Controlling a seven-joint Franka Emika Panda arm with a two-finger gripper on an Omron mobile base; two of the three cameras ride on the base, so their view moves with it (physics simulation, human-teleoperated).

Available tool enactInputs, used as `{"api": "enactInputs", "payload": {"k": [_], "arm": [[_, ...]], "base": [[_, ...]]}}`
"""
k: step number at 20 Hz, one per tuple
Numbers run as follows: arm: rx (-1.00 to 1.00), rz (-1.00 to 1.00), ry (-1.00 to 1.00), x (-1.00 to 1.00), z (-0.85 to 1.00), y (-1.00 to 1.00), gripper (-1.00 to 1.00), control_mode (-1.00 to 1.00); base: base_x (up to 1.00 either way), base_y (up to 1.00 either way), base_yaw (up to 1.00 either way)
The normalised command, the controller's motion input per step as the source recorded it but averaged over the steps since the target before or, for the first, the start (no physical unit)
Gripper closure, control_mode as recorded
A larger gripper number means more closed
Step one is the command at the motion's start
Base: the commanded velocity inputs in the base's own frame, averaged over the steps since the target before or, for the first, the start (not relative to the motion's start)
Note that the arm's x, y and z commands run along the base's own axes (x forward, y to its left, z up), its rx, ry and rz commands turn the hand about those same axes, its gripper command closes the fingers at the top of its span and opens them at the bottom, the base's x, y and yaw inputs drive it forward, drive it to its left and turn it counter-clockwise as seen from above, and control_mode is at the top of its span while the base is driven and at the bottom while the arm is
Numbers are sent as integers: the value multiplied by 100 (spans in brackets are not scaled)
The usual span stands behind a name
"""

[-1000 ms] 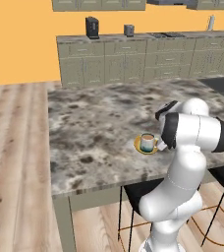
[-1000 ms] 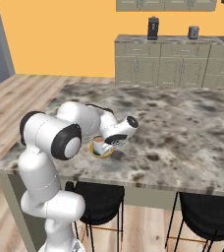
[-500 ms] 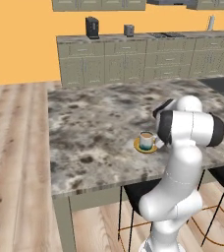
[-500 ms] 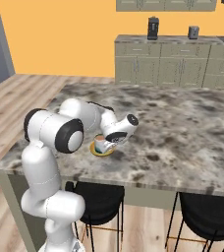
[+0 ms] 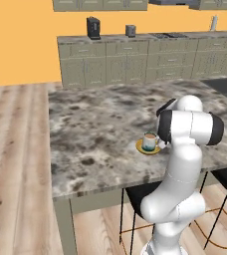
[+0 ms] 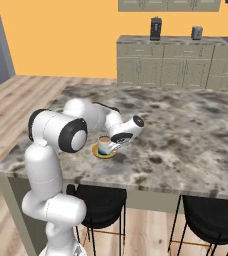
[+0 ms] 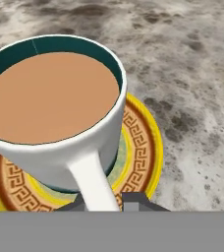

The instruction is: Pick the cup of tea, navigate to the dining table, and place it on the saucer.

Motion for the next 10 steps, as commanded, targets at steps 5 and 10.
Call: {"api": "enactInputs", "payload": {"k": [5, 10], "arm": [[0, 0, 0, 0, 0, 0, -100, -100], [0, 0, 0, -2, 0, 0, -100, -100]], "base": [[0, 0, 0], [0, 0, 0]]}}
